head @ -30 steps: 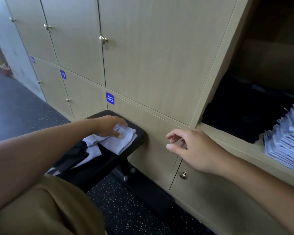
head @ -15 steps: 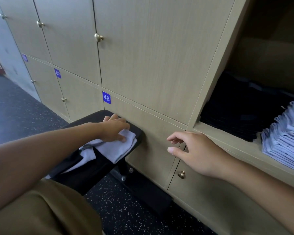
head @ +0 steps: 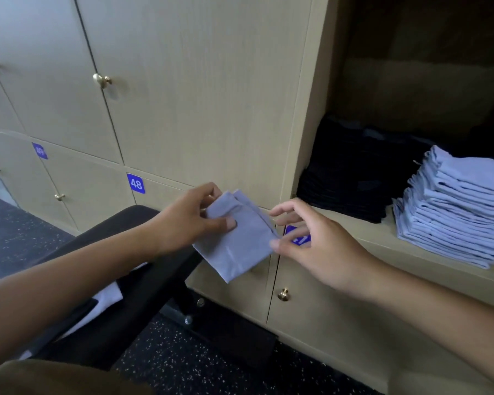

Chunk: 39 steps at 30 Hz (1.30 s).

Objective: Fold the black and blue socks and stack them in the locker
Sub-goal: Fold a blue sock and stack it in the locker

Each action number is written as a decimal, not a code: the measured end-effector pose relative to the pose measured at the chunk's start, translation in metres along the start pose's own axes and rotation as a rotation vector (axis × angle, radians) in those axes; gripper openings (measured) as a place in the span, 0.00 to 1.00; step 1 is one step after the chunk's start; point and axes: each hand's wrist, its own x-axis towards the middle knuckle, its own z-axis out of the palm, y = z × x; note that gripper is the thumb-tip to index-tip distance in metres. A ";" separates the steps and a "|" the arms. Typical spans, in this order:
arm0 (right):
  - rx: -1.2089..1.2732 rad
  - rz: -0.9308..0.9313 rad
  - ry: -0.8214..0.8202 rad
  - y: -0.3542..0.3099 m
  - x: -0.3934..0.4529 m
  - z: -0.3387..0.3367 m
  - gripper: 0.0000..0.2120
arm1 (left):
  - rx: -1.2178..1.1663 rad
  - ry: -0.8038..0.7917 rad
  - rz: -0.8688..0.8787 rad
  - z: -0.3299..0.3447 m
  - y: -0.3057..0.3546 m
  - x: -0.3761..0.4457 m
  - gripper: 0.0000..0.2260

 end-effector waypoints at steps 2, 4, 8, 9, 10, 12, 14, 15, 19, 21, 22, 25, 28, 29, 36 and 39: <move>0.034 -0.013 0.033 0.001 -0.002 -0.003 0.12 | -0.098 -0.021 0.021 0.008 0.014 -0.003 0.12; 0.076 -0.023 0.078 0.000 -0.003 -0.007 0.10 | -0.133 -0.031 0.040 0.015 0.026 -0.005 0.10; 0.120 -0.033 0.159 -0.002 -0.005 -0.016 0.08 | -0.177 -0.016 0.078 0.026 0.047 -0.004 0.10; 0.111 -0.040 0.179 -0.002 -0.006 -0.019 0.06 | -0.193 -0.010 0.083 0.028 0.052 -0.002 0.10; 0.093 -0.048 0.203 -0.002 -0.006 -0.022 0.05 | -0.207 -0.003 0.088 0.032 0.058 -0.001 0.11; 0.064 -0.052 0.262 -0.001 -0.007 -0.028 0.08 | -0.232 0.011 0.100 0.040 0.067 0.002 0.11; 0.072 -0.038 0.307 -0.002 -0.008 -0.036 0.10 | -0.255 0.030 0.101 0.046 0.073 0.005 0.11; 0.076 -0.033 0.323 -0.002 -0.009 -0.041 0.11 | -0.270 0.038 0.099 0.049 0.075 0.006 0.11; 0.078 -0.009 0.370 -0.001 -0.012 -0.057 0.10 | -0.315 0.093 0.094 0.056 0.080 0.013 0.10; 0.081 0.004 0.378 -0.001 -0.014 -0.064 0.09 | -0.317 0.101 0.093 0.058 0.082 0.016 0.11; 0.083 0.011 0.376 0.000 -0.015 -0.067 0.09 | -0.315 0.101 0.094 0.059 0.083 0.017 0.11; 0.081 0.036 0.375 0.002 -0.017 -0.072 0.10 | -0.310 0.102 0.100 0.063 0.084 0.020 0.10; 0.094 0.053 0.366 0.005 -0.017 -0.074 0.10 | -0.300 0.096 0.123 0.065 0.083 0.022 0.08; 0.089 0.058 0.351 0.005 -0.017 -0.076 0.10 | -0.294 0.100 0.127 0.065 0.084 0.023 0.08; 0.073 0.155 0.256 0.008 -0.018 -0.093 0.08 | -0.257 0.168 0.136 0.055 0.082 0.034 0.05; 0.128 0.192 0.287 0.009 -0.016 -0.094 0.07 | -0.266 0.175 0.126 0.055 0.083 0.036 0.08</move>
